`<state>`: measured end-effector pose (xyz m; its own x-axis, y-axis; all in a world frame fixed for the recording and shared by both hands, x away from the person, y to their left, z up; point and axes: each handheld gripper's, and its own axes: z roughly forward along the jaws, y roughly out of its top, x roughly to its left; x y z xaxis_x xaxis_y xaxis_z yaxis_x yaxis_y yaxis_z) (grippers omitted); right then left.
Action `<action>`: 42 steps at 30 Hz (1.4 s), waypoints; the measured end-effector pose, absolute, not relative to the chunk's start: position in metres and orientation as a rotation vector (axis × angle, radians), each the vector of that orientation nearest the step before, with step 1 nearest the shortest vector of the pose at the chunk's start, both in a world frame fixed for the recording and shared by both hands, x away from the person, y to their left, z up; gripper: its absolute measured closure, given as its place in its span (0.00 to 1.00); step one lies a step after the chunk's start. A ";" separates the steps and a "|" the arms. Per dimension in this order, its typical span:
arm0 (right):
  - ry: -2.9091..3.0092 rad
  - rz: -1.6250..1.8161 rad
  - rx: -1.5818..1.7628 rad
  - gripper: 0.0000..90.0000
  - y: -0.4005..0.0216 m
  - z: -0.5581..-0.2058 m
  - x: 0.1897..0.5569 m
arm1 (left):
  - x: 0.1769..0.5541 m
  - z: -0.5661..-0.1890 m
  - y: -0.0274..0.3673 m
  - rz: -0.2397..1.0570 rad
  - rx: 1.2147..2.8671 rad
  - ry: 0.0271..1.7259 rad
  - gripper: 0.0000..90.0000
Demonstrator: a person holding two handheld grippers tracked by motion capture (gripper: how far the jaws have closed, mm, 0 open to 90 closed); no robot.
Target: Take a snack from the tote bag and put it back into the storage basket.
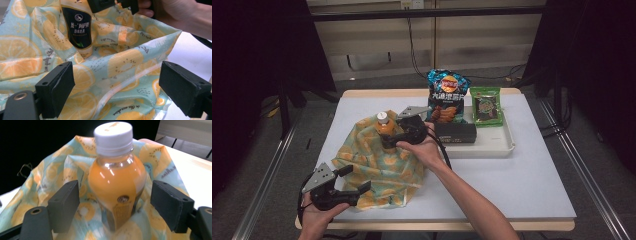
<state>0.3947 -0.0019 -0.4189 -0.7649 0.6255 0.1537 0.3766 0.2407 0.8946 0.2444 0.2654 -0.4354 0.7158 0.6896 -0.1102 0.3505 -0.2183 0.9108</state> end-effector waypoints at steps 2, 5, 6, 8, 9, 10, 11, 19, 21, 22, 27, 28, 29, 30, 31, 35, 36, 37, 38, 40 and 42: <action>2.280 1.536 0.950 0.24 0.002 -0.422 0.398 | 0.244 -0.436 0.265 0.386 1.830 0.813 0.14; 2.277 1.539 0.943 0.24 0.009 -0.426 0.400 | 0.245 -0.436 0.265 0.382 1.831 0.812 0.14; 2.275 1.545 0.948 0.23 0.011 -0.427 0.402 | 0.245 -0.436 0.265 0.379 1.829 0.815 0.14; 2.275 1.553 0.958 0.22 0.014 -0.428 0.404 | 0.245 -0.436 0.265 0.382 1.829 0.815 0.14; 2.272 1.560 0.963 0.22 0.015 -0.429 0.406 | 0.245 -0.437 0.265 0.379 1.830 0.815 0.14; 2.277 1.561 0.966 0.22 0.016 -0.430 0.407 | 0.245 -0.437 0.265 0.379 1.831 0.814 0.14; 2.277 1.556 0.966 0.22 0.017 -0.431 0.408 | 0.245 -0.437 0.265 0.378 1.832 0.814 0.14; 2.288 1.534 0.980 0.22 0.026 -0.439 0.413 | 0.244 -0.436 0.265 0.381 1.830 0.809 0.14; 2.287 1.523 0.972 0.23 0.028 -0.439 0.414 | 0.245 -0.436 0.265 0.386 1.832 0.809 0.14; 2.288 1.525 0.966 0.23 0.028 -0.439 0.414 | 0.245 -0.436 0.265 0.386 1.832 0.809 0.14; 2.284 1.509 0.972 0.28 0.031 -0.438 0.415 | 0.245 -0.437 0.265 0.380 1.831 0.808 0.14; 2.285 1.510 0.973 0.31 0.031 -0.438 0.415 | 0.245 -0.437 0.265 0.385 1.832 0.807 0.14; 2.278 1.504 0.971 0.33 0.031 -0.438 0.415 | 0.245 -0.436 0.265 0.389 1.834 0.809 0.14; 2.280 1.499 0.971 0.33 0.031 -0.437 0.415 | 0.245 -0.436 0.265 0.389 1.834 0.809 0.14; 2.285 1.499 0.963 0.33 0.030 -0.438 0.416 | 0.245 -0.436 0.265 0.389 1.837 0.807 0.14; 2.298 1.493 0.948 0.33 0.029 -0.437 0.416 | 0.245 -0.437 0.266 0.383 1.836 0.804 0.14; 2.302 1.487 0.946 0.33 0.028 -0.436 0.415 | 0.246 -0.437 0.266 0.386 1.836 0.805 0.14; 2.307 1.490 0.939 0.34 0.028 -0.436 0.415 | 0.246 -0.437 0.266 0.386 1.835 0.805 0.14; 2.303 1.497 0.941 0.34 0.027 -0.435 0.414 | 0.245 -0.437 0.266 0.385 1.834 0.806 0.14; 2.310 1.518 0.918 0.34 0.025 -0.433 0.413 | 0.245 -0.437 0.266 0.382 1.832 0.809 0.14; 2.315 1.527 0.902 0.34 0.023 -0.430 0.412 | 0.245 -0.437 0.266 0.385 1.834 0.805 0.14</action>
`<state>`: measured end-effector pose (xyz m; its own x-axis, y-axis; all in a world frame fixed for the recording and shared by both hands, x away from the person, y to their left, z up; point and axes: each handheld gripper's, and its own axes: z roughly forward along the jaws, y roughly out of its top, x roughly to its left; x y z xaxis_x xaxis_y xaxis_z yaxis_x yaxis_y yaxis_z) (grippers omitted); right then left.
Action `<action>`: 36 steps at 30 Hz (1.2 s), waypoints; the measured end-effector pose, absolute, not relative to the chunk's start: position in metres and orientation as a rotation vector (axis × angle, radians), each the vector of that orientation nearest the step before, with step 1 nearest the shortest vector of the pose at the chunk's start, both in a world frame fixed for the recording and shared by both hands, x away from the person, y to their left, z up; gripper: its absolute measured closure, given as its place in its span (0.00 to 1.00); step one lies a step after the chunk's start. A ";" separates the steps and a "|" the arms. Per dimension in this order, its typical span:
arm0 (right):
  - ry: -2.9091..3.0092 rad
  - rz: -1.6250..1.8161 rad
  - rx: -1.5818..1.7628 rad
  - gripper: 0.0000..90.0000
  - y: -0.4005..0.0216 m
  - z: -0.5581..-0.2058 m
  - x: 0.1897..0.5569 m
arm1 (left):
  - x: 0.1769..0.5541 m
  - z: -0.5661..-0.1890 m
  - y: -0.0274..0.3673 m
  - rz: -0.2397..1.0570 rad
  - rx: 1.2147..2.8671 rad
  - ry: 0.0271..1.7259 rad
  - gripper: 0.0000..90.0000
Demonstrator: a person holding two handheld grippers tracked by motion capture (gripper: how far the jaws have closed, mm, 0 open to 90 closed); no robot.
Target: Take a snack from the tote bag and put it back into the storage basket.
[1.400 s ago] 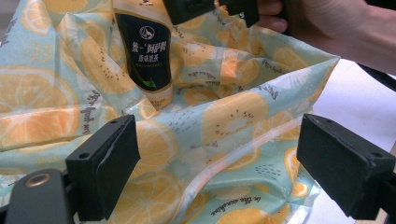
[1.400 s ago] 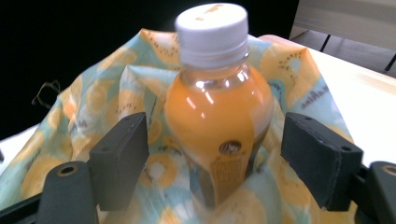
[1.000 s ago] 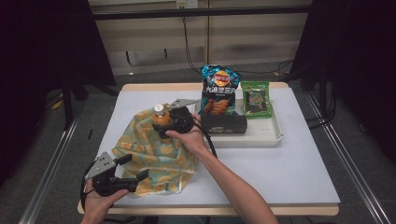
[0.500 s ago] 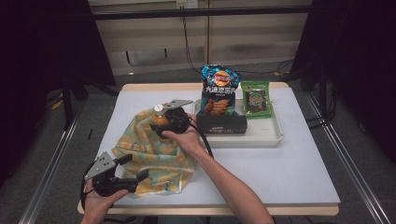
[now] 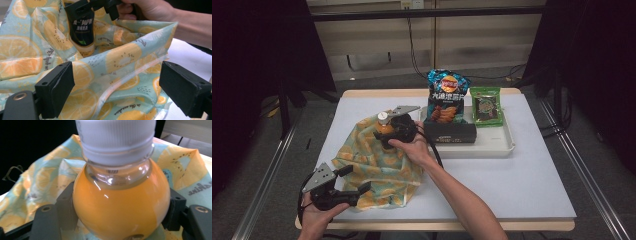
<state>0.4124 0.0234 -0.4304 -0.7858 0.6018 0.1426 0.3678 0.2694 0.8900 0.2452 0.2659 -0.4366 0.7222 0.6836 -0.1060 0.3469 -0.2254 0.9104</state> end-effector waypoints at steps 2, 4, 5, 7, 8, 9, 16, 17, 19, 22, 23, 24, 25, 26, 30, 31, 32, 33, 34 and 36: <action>2.317 1.543 0.890 0.34 0.021 -0.427 0.410 | 0.245 -0.437 0.265 0.384 1.831 0.806 0.14; 2.322 1.561 0.871 0.34 0.018 -0.423 0.408 | 0.245 -0.436 0.265 0.389 1.836 0.803 0.14; 2.331 1.569 0.870 0.34 0.016 -0.421 0.406 | 0.245 -0.436 0.265 0.386 1.836 0.803 0.14; 2.345 1.591 0.844 0.34 0.013 -0.417 0.405 | 0.245 -0.436 0.265 0.390 1.837 0.807 0.14; 2.350 1.599 0.833 0.34 0.011 -0.416 0.404 | 0.245 -0.436 0.265 0.394 1.836 0.808 0.14; 2.357 1.610 0.819 0.34 0.010 -0.414 0.403 | 0.245 -0.436 0.265 0.390 1.835 0.806 0.14; 2.410 1.659 0.749 0.34 0.000 -0.409 0.399 | 0.245 -0.436 0.266 0.390 1.836 0.808 0.14; 2.415 1.659 0.736 0.34 -0.001 -0.408 0.397 | 0.245 -0.436 0.266 0.392 1.834 0.804 0.14; 2.423 1.675 0.706 0.34 -0.002 -0.405 0.395 | 0.245 -0.436 0.266 0.389 1.836 0.805 0.14; 2.433 1.684 0.675 0.34 -0.004 -0.400 0.393 | 0.245 -0.436 0.266 0.399 1.840 0.807 0.14; 2.432 1.686 0.665 0.34 -0.005 -0.398 0.392 | 0.245 -0.436 0.266 0.389 1.833 0.806 0.14; 2.432 1.694 0.663 0.34 -0.005 -0.396 0.391 | 0.245 -0.436 0.266 0.389 1.834 0.807 0.14; 2.431 1.700 0.661 0.34 -0.006 -0.394 0.391 | 0.245 -0.436 0.266 0.398 1.837 0.805 0.14; 2.430 1.698 0.658 0.34 -0.007 -0.392 0.391 | 0.245 -0.436 0.266 0.399 1.837 0.803 0.14; 2.415 1.723 0.645 0.34 -0.010 -0.383 0.390 | 0.245 -0.436 0.266 0.392 1.831 0.802 0.14; 2.409 1.725 0.641 0.34 -0.012 -0.380 0.390 | 0.245 -0.436 0.266 0.403 1.833 0.803 0.14; 2.407 1.727 0.638 0.34 -0.012 -0.377 0.390 | 0.246 -0.436 0.266 0.386 1.831 0.800 0.14; 2.401 1.730 0.638 0.34 -0.014 -0.374 0.390 | 0.246 -0.436 0.266 0.386 1.831 0.800 0.14; 2.396 1.733 0.639 0.34 -0.014 -0.372 0.390 | 0.246 -0.436 0.266 0.386 1.831 0.800 0.14; 2.389 1.738 0.632 0.34 -0.016 -0.365 0.390 | 0.246 -0.436 0.266 0.388 1.831 0.799 0.14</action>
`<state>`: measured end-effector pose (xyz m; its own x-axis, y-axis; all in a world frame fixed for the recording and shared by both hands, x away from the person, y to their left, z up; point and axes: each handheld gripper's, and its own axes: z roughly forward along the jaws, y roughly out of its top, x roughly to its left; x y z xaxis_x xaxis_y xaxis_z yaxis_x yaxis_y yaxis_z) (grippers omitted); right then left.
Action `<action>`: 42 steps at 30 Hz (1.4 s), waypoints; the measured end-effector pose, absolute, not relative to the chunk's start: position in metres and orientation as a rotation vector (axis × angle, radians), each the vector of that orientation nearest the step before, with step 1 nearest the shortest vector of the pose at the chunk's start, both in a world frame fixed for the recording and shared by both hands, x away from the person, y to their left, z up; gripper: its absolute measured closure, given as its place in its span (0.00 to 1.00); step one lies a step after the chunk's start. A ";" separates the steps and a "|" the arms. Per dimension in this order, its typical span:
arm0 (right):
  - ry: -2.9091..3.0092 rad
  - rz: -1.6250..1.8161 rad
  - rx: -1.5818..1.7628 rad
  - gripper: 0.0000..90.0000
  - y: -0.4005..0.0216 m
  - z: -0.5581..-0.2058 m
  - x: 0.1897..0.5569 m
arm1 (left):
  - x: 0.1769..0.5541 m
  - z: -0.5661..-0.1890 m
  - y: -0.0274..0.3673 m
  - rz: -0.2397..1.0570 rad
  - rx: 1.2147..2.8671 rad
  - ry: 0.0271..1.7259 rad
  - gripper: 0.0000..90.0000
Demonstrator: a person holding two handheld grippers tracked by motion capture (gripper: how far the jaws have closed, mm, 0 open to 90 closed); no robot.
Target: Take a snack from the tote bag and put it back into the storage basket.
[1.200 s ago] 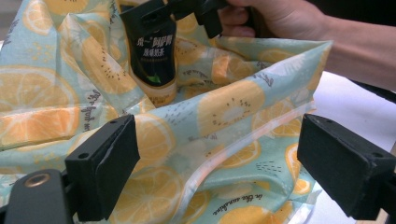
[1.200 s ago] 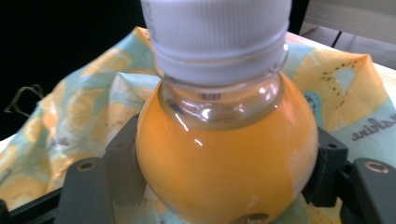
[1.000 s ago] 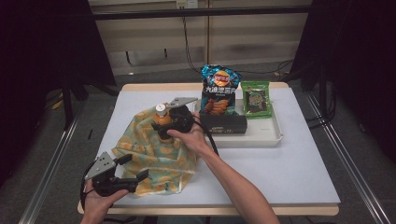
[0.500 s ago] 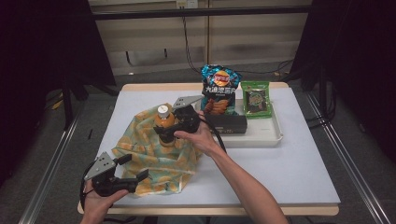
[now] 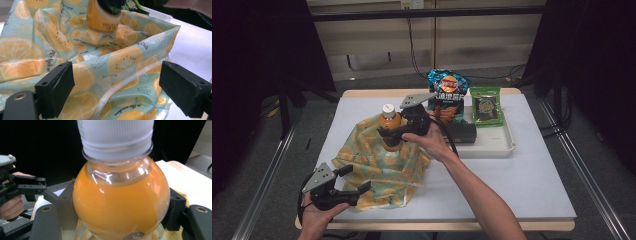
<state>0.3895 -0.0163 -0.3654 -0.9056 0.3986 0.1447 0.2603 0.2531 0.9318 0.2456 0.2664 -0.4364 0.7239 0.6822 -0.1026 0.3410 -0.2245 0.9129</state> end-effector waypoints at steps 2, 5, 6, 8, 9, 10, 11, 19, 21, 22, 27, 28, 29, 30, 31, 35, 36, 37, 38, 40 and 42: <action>2.378 1.736 0.630 0.34 -0.018 -0.360 0.389 | 0.245 -0.436 0.267 0.392 1.825 0.804 0.14; 2.380 1.735 0.629 0.34 -0.021 -0.353 0.388 | 0.244 -0.436 0.267 0.399 1.821 0.807 0.14; 2.378 1.737 0.630 0.34 -0.022 -0.351 0.388 | 0.244 -0.435 0.267 0.401 1.820 0.806 0.14; 2.371 1.742 0.630 0.34 -0.023 -0.346 0.387 | 0.244 -0.435 0.268 0.412 1.821 0.808 0.13; 2.371 1.742 0.630 0.34 -0.023 -0.346 0.387 | 0.244 -0.435 0.268 0.412 1.821 0.808 0.13; 2.366 1.741 0.623 0.34 -0.023 -0.344 0.387 | 0.245 -0.435 0.267 0.406 1.817 0.809 0.12; 2.360 1.750 0.619 0.34 -0.025 -0.339 0.386 | 0.245 -0.435 0.268 0.416 1.809 0.814 0.11; 2.329 1.750 0.621 0.34 -0.035 -0.326 0.385 | 0.245 -0.435 0.270 0.425 1.786 0.834 0.05; 2.318 1.750 0.629 0.34 -0.039 -0.323 0.385 | 0.245 -0.434 0.271 0.428 1.788 0.831 0.05; 2.316 1.746 0.631 0.34 -0.041 -0.323 0.385 | 0.245 -0.434 0.271 0.424 1.780 0.835 0.05; 2.292 1.732 0.642 0.34 -0.055 -0.319 0.383 | 0.245 -0.434 0.271 0.414 1.789 0.839 0.05; 2.288 1.729 0.645 0.34 -0.058 -0.318 0.383 | 0.246 -0.435 0.272 0.414 1.787 0.838 0.05; 2.284 1.727 0.648 0.34 -0.062 -0.317 0.382 | 0.246 -0.435 0.272 0.415 1.787 0.840 0.05; 2.276 1.727 0.652 0.34 -0.065 -0.317 0.382 | 0.245 -0.434 0.272 0.414 1.782 0.841 0.05; 2.268 1.732 0.667 0.34 -0.068 -0.317 0.382 | 0.245 -0.434 0.272 0.413 1.781 0.839 0.05; 2.246 1.721 0.682 0.34 -0.080 -0.318 0.380 | 0.246 -0.435 0.273 0.420 1.784 0.849 0.05; 2.237 1.731 0.690 0.34 -0.083 -0.317 0.380 | 0.246 -0.435 0.273 0.419 1.783 0.849 0.05; 2.231 1.732 0.696 0.34 -0.085 -0.317 0.379 | 0.246 -0.435 0.273 0.419 1.782 0.848 0.05; 2.226 1.729 0.698 0.34 -0.089 -0.317 0.379 | 0.246 -0.435 0.273 0.417 1.779 0.848 0.05; 2.212 1.727 0.713 0.34 -0.097 -0.317 0.378 | 0.246 -0.435 0.273 0.414 1.783 0.845 0.05; 2.207 1.709 0.726 0.34 -0.104 -0.317 0.378 | 0.246 -0.435 0.273 0.408 1.788 0.840 0.05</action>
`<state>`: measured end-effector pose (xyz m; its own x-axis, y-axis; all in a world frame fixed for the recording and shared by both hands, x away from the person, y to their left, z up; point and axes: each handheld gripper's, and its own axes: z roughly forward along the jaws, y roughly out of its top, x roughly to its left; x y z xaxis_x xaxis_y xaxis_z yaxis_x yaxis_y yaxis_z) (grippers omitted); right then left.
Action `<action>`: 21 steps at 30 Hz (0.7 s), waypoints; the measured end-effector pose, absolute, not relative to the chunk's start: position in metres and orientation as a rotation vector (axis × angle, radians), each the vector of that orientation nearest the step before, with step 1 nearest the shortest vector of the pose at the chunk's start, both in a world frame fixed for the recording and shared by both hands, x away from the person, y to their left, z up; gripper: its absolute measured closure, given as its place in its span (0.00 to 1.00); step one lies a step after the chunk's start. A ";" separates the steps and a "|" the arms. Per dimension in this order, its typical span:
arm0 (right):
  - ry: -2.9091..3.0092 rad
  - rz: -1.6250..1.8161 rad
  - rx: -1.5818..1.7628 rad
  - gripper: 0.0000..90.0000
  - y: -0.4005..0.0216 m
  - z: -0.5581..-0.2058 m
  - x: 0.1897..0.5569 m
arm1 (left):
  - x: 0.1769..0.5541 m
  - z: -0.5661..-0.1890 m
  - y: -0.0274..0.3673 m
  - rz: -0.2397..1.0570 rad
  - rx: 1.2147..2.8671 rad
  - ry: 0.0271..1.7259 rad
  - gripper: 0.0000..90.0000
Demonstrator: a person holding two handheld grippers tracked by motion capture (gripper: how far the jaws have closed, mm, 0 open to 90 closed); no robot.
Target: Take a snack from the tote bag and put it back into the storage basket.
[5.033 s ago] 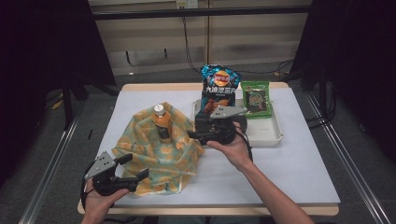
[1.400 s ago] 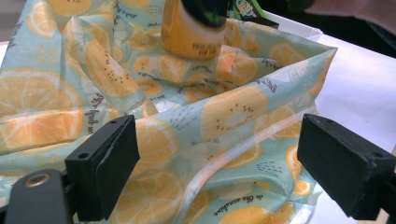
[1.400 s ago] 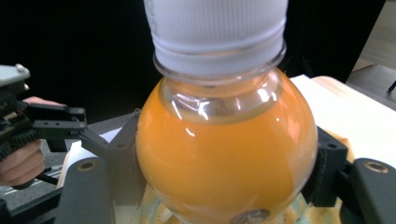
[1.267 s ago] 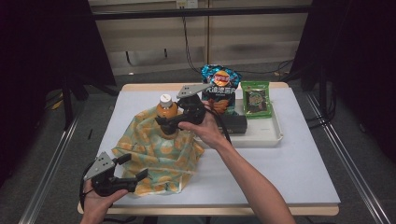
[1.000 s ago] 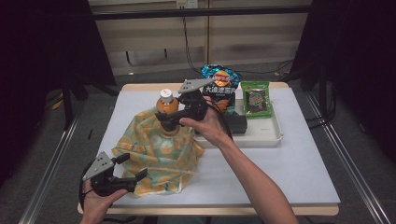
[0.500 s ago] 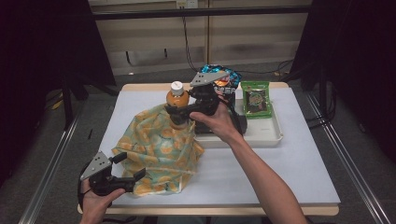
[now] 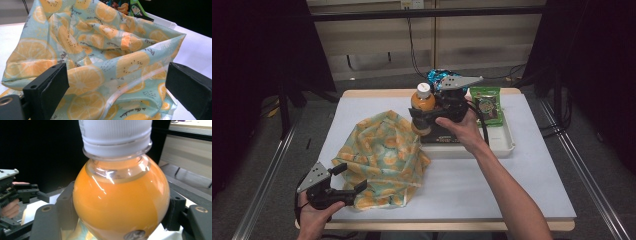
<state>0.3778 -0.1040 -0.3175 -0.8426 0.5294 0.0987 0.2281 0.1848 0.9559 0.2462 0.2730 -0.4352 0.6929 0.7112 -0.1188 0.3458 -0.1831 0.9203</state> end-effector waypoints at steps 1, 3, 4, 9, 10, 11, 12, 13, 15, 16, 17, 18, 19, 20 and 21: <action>2.200 1.704 0.734 0.34 -0.109 -0.318 0.378 | 0.246 -0.435 0.272 0.415 1.792 0.845 0.05; 2.194 1.696 0.749 0.34 -0.115 -0.318 0.378 | 0.246 -0.435 0.271 0.411 1.793 0.835 0.05; 2.190 1.693 0.752 0.34 -0.119 -0.318 0.378 | 0.245 -0.435 0.271 0.410 1.795 0.832 0.05; 2.169 1.673 0.782 0.34 -0.137 -0.318 0.376 | 0.245 -0.435 0.269 0.419 1.800 0.821 0.06; 2.165 1.670 0.788 0.34 -0.139 -0.319 0.376 | 0.245 -0.434 0.269 0.423 1.799 0.827 0.06; 2.159 1.668 0.793 0.34 -0.143 -0.319 0.376 | 0.245 -0.434 0.269 0.419 1.797 0.825 0.06; 2.154 1.670 0.803 0.34 -0.147 -0.320 0.375 | 0.245 -0.434 0.270 0.419 1.795 0.825 0.06; 2.151 1.669 0.810 0.34 -0.150 -0.321 0.376 | 0.245 -0.434 0.270 0.418 1.790 0.829 0.06; 2.140 1.667 0.825 0.34 -0.158 -0.322 0.375 | 0.245 -0.434 0.271 0.421 1.792 0.830 0.06; 2.136 1.671 0.830 0.34 -0.161 -0.323 0.375 | 0.245 -0.434 0.270 0.423 1.793 0.832 0.06; 2.128 1.668 0.840 0.34 -0.165 -0.323 0.374 | 0.244 -0.434 0.271 0.427 1.797 0.831 0.06; 2.121 1.664 0.848 0.34 -0.169 -0.324 0.374 | 0.245 -0.434 0.271 0.429 1.798 0.828 0.06; 2.120 1.658 0.853 0.34 -0.172 -0.324 0.373 | 0.244 -0.434 0.271 0.428 1.802 0.827 0.06; 2.115 1.652 0.861 0.34 -0.176 -0.325 0.373 | 0.245 -0.434 0.271 0.431 1.801 0.827 0.06; 2.112 1.656 0.872 0.34 -0.179 -0.325 0.372 | 0.244 -0.434 0.271 0.426 1.797 0.830 0.06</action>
<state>0.3725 -0.1795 -0.3254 -0.7633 0.6352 0.1179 0.2661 0.1428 0.9533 0.2444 0.2707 -0.4338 0.6944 0.7126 -0.1000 0.3345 -0.1966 0.9217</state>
